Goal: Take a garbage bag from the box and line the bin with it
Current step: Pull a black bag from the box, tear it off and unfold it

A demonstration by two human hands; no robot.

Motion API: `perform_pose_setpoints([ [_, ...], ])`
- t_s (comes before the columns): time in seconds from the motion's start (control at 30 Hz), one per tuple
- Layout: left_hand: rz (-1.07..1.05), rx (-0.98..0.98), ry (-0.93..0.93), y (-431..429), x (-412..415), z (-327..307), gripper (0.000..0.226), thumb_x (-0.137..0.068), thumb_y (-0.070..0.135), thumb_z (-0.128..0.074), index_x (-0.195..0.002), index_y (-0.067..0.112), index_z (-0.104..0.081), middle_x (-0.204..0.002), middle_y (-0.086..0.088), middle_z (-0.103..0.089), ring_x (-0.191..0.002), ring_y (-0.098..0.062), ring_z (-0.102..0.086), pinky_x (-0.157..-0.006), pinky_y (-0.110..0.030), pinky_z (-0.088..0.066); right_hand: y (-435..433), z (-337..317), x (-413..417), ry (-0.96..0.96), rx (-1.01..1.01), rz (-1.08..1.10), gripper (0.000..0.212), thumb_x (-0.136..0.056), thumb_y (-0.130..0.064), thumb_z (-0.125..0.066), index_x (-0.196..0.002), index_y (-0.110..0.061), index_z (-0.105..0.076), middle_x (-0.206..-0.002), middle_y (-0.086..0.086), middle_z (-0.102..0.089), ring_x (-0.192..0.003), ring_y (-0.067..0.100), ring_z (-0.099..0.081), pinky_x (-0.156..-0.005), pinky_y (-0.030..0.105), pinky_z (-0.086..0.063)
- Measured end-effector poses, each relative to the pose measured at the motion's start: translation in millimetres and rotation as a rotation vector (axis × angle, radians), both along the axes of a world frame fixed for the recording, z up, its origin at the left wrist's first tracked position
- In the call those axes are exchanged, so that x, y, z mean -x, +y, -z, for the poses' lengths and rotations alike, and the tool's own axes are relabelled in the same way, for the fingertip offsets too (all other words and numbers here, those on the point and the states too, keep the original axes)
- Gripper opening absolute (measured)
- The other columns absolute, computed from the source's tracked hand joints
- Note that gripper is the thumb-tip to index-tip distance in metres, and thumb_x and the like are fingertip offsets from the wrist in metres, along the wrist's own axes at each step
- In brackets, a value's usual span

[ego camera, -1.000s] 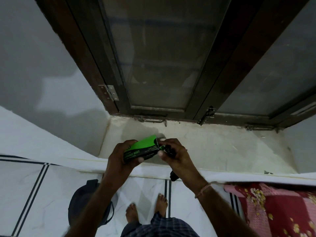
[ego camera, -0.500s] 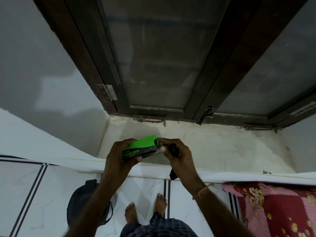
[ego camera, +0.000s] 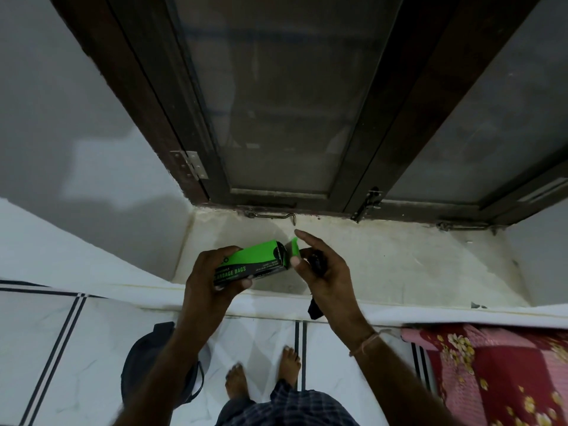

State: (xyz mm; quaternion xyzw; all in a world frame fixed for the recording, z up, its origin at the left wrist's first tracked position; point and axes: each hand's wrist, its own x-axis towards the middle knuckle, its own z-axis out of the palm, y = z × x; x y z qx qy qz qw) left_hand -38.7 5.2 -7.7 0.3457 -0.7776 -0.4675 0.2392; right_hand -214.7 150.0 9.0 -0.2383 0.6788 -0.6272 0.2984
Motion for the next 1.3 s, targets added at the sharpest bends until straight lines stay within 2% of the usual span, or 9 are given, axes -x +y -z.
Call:
perform_pose_setpoints([
  [0.1, 0.011, 0.027, -0.005, 1.2, 0.5, -1.6, 0.057, -0.076, 0.007, -0.087, -0.127, 0.021, -0.064, -0.122, -0.002, -0.059, -0.112, 0.000, -0.060, -0.087, -0.009, -0.049, 0.1, -3.9, -0.1, 0.034, 0.012, -0.048, 0.043, -0.092, -0.004, -0.072, -0.134, -0.012, -0.067, -0.097, 0.009, -0.073, -0.091, 0.000, -0.067, -0.085, 0.012, -0.051],
  [0.33, 0.031, 0.088, -0.015, 1.2, -1.0, -1.6, 0.058, -0.075, 0.006, -0.087, -0.128, 0.014, -0.065, -0.120, -0.001, -0.059, -0.111, 0.005, -0.058, -0.086, -0.003, -0.045, 0.7, -2.6, -2.6, 0.071, 0.028, -0.102, 0.042, -0.091, -0.005, -0.074, -0.131, -0.014, -0.069, -0.098, 0.007, -0.070, -0.090, 0.002, -0.065, -0.083, 0.012, -0.049],
  [0.47, 0.044, 0.093, -0.012, -0.6, -4.3, -1.1, 0.062, -0.074, 0.006, -0.088, -0.127, 0.024, -0.063, -0.120, 0.001, -0.060, -0.111, 0.000, -0.060, -0.087, -0.005, -0.046, 2.3, -3.6, 3.8, 0.066, 0.019, -0.168, 0.032, -0.095, -0.005, -0.068, -0.127, -0.008, -0.069, -0.094, -0.002, -0.070, -0.090, 0.002, -0.066, -0.082, 0.012, -0.049],
  [0.57, 0.072, 0.082, -0.007, -2.5, -7.2, -1.9, 0.062, -0.074, 0.008, -0.088, -0.126, 0.028, -0.061, -0.120, 0.000, -0.060, -0.109, 0.000, -0.061, -0.087, -0.008, -0.047, 2.1, -7.5, 13.9, 0.078, -0.021, -0.271, 0.027, -0.094, -0.004, -0.069, -0.121, -0.005, -0.069, -0.090, 0.004, -0.068, -0.081, 0.000, -0.064, -0.079, 0.013, -0.049],
  [0.77, 0.139, 0.058, -0.018, -3.4, -7.3, -6.2, 0.055, -0.074, 0.023, -0.081, -0.127, 0.019, -0.065, -0.120, 0.003, -0.059, -0.110, -0.001, -0.060, -0.087, -0.010, -0.049, -4.9, -7.8, 38.8, 0.112, -0.097, -0.480, 0.023, -0.088, -0.013, -0.077, -0.105, -0.007, -0.064, -0.094, 0.018, -0.064, -0.092, 0.037, -0.063, -0.094, 0.054, -0.050],
  [0.87, 0.170, 0.054, -0.015, -3.6, -6.4, -7.5, 0.054, -0.074, 0.022, -0.081, -0.126, 0.019, -0.065, -0.121, 0.004, -0.059, -0.111, -0.005, -0.062, -0.087, -0.013, -0.050, -7.7, -8.0, 43.5, 0.078, -0.122, -0.517, 0.021, -0.085, -0.009, -0.079, -0.099, -0.003, -0.064, -0.090, 0.002, -0.065, -0.090, 0.019, -0.063, -0.093, 0.043, -0.052],
  [1.03, 0.171, 0.039, -0.023, -5.7, -8.3, -6.2, 0.054, -0.074, 0.024, -0.080, -0.126, 0.020, -0.065, -0.121, 0.007, -0.059, -0.111, -0.007, -0.062, -0.087, -0.016, -0.052, -9.0, -8.8, 49.2, 0.090, -0.199, -0.564, 0.010, -0.087, -0.006, -0.077, -0.094, -0.002, -0.071, -0.092, 0.004, -0.071, -0.092, 0.010, -0.068, -0.091, 0.027, -0.053],
  [1.2, 0.181, 0.029, -0.015, -3.4, -7.6, -5.7, 0.054, -0.075, 0.022, -0.080, -0.127, 0.019, -0.065, -0.122, 0.007, -0.059, -0.111, -0.006, -0.062, -0.086, -0.014, -0.051, -7.5, -6.1, 45.4, 0.093, -0.196, -0.477, 0.015, -0.088, -0.007, -0.076, -0.085, -0.020, -0.071, -0.088, 0.008, -0.072, -0.090, 0.013, -0.067, -0.090, 0.034, -0.054],
  [1.3, 0.202, 0.035, -0.015, -2.2, -6.5, -5.5, 0.054, -0.076, 0.021, -0.080, -0.127, 0.019, -0.065, -0.124, 0.005, -0.058, -0.112, -0.010, -0.063, -0.087, -0.019, -0.054, -8.1, 1.0, 39.0, 0.088, -0.193, -0.418, 0.012, -0.087, -0.007, -0.076, -0.086, -0.018, -0.072, -0.088, 0.007, -0.071, -0.089, 0.012, -0.067, -0.088, 0.033, -0.053],
])
